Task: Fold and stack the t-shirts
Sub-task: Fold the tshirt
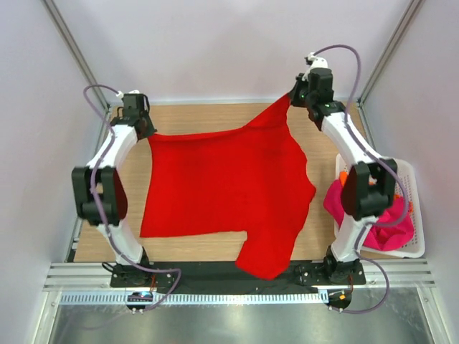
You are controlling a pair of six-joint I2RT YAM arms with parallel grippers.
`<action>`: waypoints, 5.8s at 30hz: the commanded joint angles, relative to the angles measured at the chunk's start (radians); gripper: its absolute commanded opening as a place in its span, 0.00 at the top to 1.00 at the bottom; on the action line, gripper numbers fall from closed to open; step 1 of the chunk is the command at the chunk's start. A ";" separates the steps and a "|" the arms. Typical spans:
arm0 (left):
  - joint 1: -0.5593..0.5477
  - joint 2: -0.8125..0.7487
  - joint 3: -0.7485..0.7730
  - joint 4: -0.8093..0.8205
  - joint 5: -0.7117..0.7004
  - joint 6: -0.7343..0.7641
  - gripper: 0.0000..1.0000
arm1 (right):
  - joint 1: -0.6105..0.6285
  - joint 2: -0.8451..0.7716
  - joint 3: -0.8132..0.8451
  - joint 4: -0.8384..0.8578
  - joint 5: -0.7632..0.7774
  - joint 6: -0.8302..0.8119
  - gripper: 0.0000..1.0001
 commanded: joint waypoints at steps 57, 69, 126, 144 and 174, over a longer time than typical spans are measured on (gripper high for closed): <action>0.106 0.351 0.329 -0.490 0.184 -0.072 1.00 | -0.019 -0.100 -0.102 -0.635 -0.021 0.324 0.99; 0.104 0.383 0.344 -0.526 0.132 -0.080 0.90 | -0.017 -0.084 -0.178 -0.662 -0.075 0.306 0.90; 0.073 0.549 0.390 -0.441 0.216 -0.206 0.75 | -0.112 0.502 0.293 -0.243 0.047 0.343 0.99; 0.075 0.472 0.447 -0.397 0.224 -0.224 0.74 | -0.111 0.590 0.391 -0.227 0.033 0.337 0.99; 0.044 0.225 0.347 -0.448 0.204 -0.189 0.62 | -0.027 0.286 0.379 -0.667 0.071 0.176 0.43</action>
